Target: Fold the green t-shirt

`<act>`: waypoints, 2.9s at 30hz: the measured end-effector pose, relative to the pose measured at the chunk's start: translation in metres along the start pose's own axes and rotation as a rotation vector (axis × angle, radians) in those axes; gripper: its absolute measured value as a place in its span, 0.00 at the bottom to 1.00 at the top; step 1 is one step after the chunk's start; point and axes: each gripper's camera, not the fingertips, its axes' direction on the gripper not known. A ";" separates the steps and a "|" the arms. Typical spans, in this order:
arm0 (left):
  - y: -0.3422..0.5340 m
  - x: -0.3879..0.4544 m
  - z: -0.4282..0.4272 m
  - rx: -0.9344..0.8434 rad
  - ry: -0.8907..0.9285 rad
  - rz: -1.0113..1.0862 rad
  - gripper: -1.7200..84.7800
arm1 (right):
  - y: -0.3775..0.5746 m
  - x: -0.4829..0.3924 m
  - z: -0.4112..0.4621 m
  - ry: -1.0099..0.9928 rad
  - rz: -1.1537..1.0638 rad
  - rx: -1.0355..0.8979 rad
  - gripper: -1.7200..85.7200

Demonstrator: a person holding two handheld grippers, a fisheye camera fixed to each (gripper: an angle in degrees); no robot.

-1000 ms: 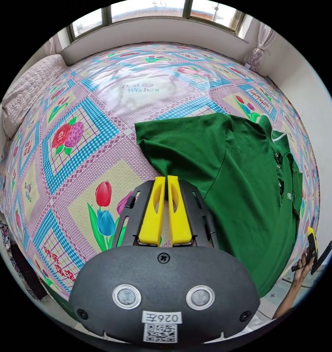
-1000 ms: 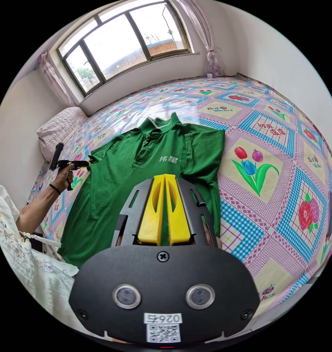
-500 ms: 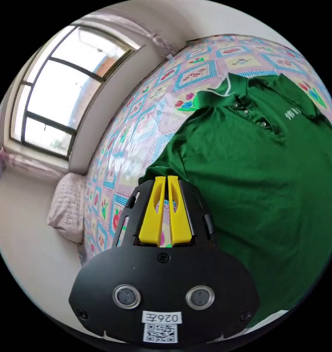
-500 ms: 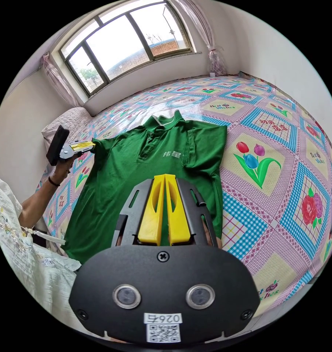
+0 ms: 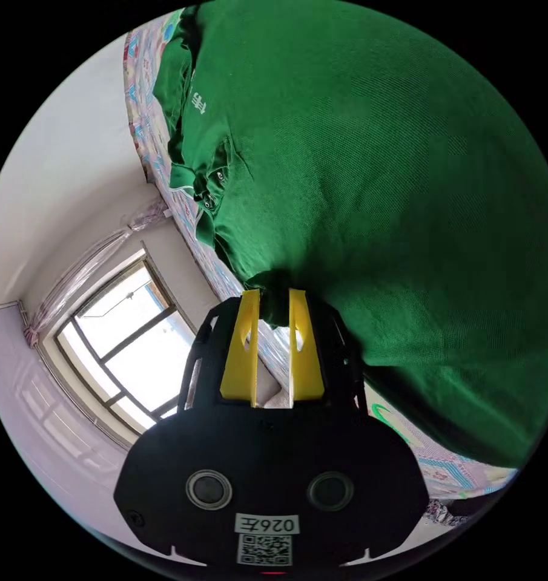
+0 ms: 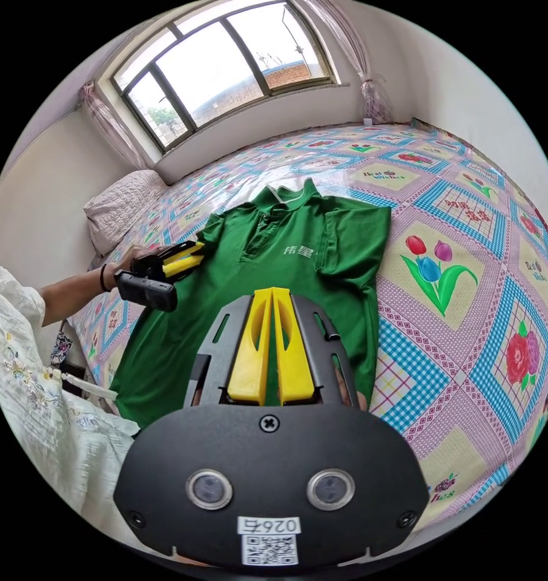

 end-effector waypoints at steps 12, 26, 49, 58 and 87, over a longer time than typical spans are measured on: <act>0.035 -0.028 0.009 0.172 0.236 0.037 0.12 | -0.145 -0.062 0.067 -0.126 -0.317 -0.034 0.01; 0.228 -0.047 0.117 0.353 1.088 -1.013 0.06 | -0.234 -0.172 0.210 -0.242 -0.602 -0.294 0.09; 0.269 0.005 0.236 0.238 1.299 -1.176 0.01 | -0.208 -0.110 0.220 -0.025 -0.222 -0.220 0.01; 0.286 0.008 0.241 0.246 1.345 -1.197 0.01 | -0.176 -0.076 0.205 -0.060 -0.082 -0.206 0.01; 0.400 0.187 0.004 -0.114 1.476 -1.370 0.20 | 0.277 -0.019 -0.047 0.189 0.266 -0.282 0.11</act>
